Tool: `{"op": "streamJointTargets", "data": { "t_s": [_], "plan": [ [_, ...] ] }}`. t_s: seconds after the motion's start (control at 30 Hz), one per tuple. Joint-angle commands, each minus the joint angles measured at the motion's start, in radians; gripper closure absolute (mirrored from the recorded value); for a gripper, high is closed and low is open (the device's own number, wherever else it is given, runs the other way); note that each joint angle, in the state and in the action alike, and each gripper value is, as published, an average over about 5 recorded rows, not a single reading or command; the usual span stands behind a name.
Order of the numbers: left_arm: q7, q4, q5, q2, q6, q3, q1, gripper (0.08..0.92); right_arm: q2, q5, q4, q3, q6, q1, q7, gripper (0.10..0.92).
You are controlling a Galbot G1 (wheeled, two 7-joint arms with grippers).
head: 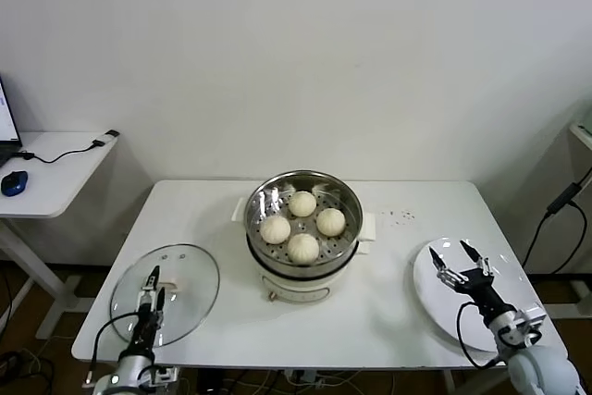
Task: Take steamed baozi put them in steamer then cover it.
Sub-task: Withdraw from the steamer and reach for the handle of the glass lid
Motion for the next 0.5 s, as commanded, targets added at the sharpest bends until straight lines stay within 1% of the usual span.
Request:
{"op": "streamJointTargets", "data": {
  "t_s": [0.03,0.5],
  "plan": [
    [-0.004,0.078,0.025,0.017,0.015,0.006,-0.084,0.177,0.020,-0.036,-0.008,0.019,0.006,-0.017,-0.003,0.203],
    [-0.004,0.126,0.020,0.044,0.018,0.016,-0.136,0.177,0.041,-0.079,-0.024,0.027,0.028,-0.029,-0.020,0.203]
  ]
}}
